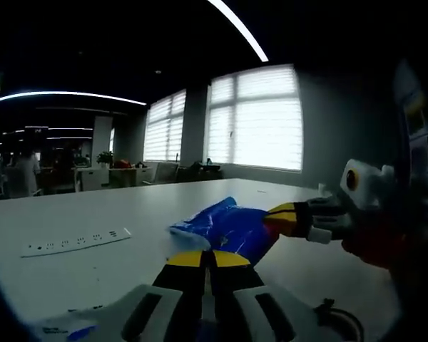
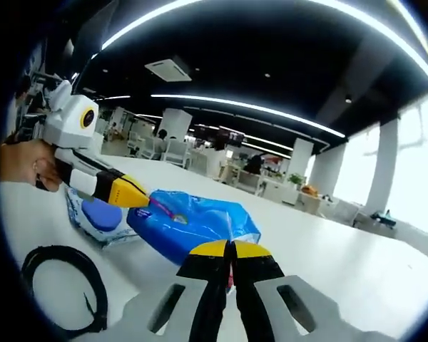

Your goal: Arrange the tabletop items into an orderly group along one side of the table until the central work area is clear of visible clutter.

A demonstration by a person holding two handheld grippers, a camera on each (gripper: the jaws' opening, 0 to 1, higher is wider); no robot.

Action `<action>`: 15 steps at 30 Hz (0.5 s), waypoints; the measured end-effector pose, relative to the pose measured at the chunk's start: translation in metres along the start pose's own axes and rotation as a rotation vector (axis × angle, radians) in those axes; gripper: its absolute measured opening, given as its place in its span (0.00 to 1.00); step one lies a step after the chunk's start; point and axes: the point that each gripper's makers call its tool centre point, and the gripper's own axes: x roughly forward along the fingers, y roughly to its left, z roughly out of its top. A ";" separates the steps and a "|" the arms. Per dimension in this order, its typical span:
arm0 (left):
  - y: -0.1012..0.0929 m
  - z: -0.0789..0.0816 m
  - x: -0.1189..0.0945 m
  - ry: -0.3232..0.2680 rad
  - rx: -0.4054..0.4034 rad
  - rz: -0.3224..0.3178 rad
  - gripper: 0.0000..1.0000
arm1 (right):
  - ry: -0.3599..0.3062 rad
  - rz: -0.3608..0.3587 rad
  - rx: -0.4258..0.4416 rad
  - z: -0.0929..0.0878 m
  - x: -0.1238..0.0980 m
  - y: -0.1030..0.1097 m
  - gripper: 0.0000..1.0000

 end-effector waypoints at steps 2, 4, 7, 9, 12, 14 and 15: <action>-0.002 -0.001 -0.002 0.003 0.002 -0.004 0.01 | 0.004 0.001 0.001 -0.002 -0.003 0.001 0.00; -0.003 -0.002 -0.004 0.004 -0.008 -0.006 0.01 | 0.006 0.004 0.001 -0.002 -0.005 0.003 0.00; -0.006 -0.005 -0.006 0.010 -0.002 -0.008 0.01 | 0.003 0.003 0.004 -0.003 -0.008 0.004 0.00; -0.008 -0.007 -0.007 0.020 0.011 -0.011 0.01 | 0.002 0.005 0.009 -0.003 -0.008 0.005 0.00; -0.008 -0.009 -0.009 0.024 0.007 -0.012 0.01 | 0.002 0.008 0.015 -0.004 -0.009 0.007 0.00; -0.008 -0.010 -0.009 0.027 0.006 -0.012 0.01 | 0.003 0.010 0.014 -0.004 -0.010 0.008 0.00; -0.009 -0.011 -0.010 0.029 0.008 -0.011 0.01 | 0.003 0.010 0.014 -0.004 -0.011 0.009 0.00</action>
